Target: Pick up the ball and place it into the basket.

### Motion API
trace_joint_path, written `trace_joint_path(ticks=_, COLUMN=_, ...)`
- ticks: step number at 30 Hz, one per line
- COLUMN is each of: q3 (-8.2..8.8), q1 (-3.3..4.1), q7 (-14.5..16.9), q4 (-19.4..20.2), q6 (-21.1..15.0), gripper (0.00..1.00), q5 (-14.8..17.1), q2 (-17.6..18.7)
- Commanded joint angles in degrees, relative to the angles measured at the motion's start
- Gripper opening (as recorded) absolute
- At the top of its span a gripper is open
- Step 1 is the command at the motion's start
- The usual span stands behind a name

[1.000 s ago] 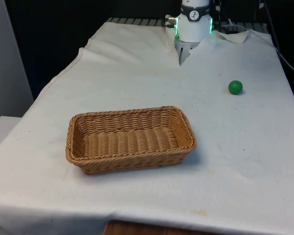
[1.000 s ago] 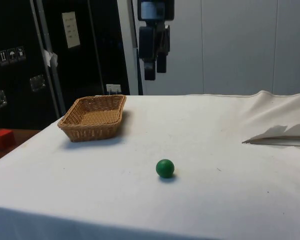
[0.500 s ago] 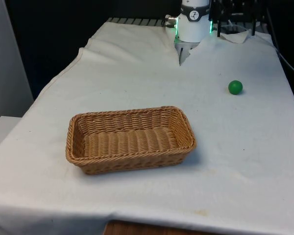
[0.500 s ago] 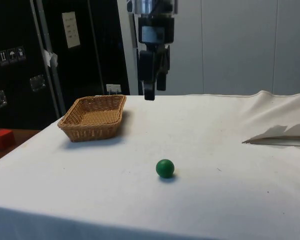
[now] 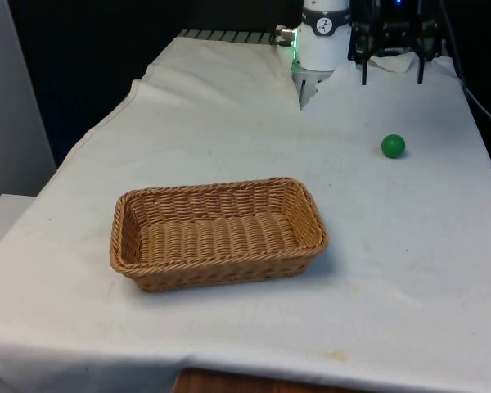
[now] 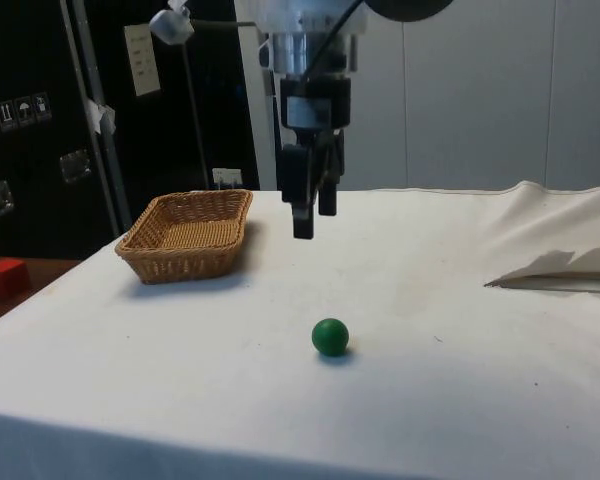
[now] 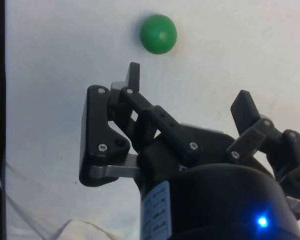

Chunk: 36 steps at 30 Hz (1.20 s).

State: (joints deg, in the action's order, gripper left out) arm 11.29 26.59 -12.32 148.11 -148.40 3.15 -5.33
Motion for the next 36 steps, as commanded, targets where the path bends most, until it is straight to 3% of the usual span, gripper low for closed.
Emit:
trace_joint_path(ticks=1, q3=-0.11, q1=0.0, q7=0.17, q4=0.06, q6=-0.34, gripper=1.0, q5=0.34, q2=0.34)
trace_joint_path(ticks=2, q3=-0.17, q1=0.4, q7=1.15, q4=0.4, q6=-1.6, gripper=1.0, q5=2.29, q2=0.92)
trace_joint_path(ticks=9, q3=-0.74, q1=0.46, q7=2.81, q4=0.52, q6=-4.07, gripper=1.0, q5=5.16, q2=4.01)
trace_joint_path(ticks=10, q3=-0.69, q1=0.11, q7=2.01, q4=0.34, q6=-3.67, gripper=1.0, q5=3.78, q2=4.3)
trace_joint_path(ticks=11, q3=-0.92, q1=0.34, q7=3.27, q4=0.52, q6=-4.53, gripper=1.0, q5=5.79, q2=4.76)
trace_joint_path(ticks=18, q3=-1.55, q1=0.29, q7=5.21, q4=0.46, q6=-6.59, gripper=1.0, q5=8.65, q2=7.45)
trace_joint_path(ticks=19, q3=-1.15, q1=0.11, q7=4.13, q4=0.34, q6=-6.02, gripper=1.0, q5=6.76, q2=7.56)
trace_joint_path(ticks=20, q3=-1.66, q1=0.29, q7=5.5, q4=0.46, q6=-6.82, gripper=1.0, q5=9.05, q2=7.79)
trace_joint_path(ticks=29, q3=-3.32, q1=0.11, q7=7.39, q4=0.06, q6=-9.22, gripper=1.0, q5=13.06, q2=11.23)
trace_joint_path(ticks=30, q3=-2.58, q1=0.11, q7=6.07, q4=0.17, q6=-8.59, gripper=1.0, q5=10.71, q2=11.0)
trace_joint_path(ticks=31, q3=-3.55, q1=0.06, q7=7.51, q4=0.0, q6=-9.4, gripper=1.0, q5=13.41, q2=11.57)
trace_joint_path(ticks=36, q3=-4.58, q1=-0.11, q7=8.37, q4=-0.57, q6=-10.83, gripper=1.0, q5=15.07, q2=14.04)
